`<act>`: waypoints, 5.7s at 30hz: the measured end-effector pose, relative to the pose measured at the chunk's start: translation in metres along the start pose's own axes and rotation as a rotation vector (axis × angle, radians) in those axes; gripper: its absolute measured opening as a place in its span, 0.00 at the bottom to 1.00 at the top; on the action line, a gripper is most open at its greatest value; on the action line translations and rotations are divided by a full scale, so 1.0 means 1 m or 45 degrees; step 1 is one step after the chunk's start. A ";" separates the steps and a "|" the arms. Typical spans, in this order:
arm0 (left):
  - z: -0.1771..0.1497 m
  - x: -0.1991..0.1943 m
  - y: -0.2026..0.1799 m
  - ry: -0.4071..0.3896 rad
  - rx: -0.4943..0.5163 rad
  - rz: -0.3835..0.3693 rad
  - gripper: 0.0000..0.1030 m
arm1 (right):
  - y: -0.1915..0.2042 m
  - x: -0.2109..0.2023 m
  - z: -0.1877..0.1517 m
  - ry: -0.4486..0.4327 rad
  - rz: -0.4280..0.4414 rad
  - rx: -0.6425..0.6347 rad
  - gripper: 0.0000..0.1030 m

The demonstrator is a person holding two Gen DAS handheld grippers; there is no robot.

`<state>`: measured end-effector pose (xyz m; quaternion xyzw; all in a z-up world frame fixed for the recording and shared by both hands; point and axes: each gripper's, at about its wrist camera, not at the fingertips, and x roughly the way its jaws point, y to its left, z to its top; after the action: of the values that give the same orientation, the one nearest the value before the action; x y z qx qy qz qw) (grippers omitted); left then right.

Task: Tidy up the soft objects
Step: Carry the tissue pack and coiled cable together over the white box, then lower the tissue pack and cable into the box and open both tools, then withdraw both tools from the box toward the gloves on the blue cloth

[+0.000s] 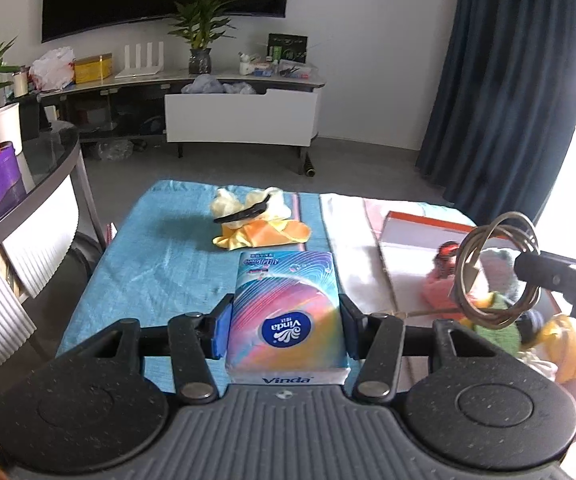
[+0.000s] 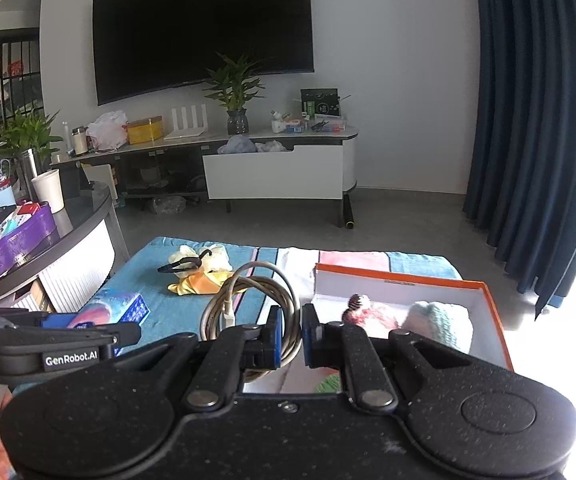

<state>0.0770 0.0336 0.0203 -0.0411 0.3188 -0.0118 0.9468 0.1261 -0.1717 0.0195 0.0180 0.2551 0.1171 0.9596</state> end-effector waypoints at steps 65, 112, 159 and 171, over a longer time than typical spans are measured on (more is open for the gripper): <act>0.007 0.004 -0.110 -0.008 0.171 -0.282 0.51 | -0.094 -0.066 -0.004 -0.151 -0.282 0.163 0.12; 0.012 0.052 -0.153 0.069 0.244 -0.353 0.51 | -0.125 -0.008 0.016 -0.093 -0.264 0.201 0.13; 0.021 0.040 -0.064 0.056 0.090 -0.164 0.68 | -0.084 0.011 0.027 -0.043 -0.115 0.177 0.54; 0.020 0.029 0.006 0.051 -0.040 0.018 0.69 | -0.022 0.042 0.034 0.020 0.035 0.097 0.54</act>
<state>0.1122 0.0399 0.0187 -0.0534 0.3383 -0.0008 0.9395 0.1835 -0.1820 0.0268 0.0571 0.2665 0.1205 0.9546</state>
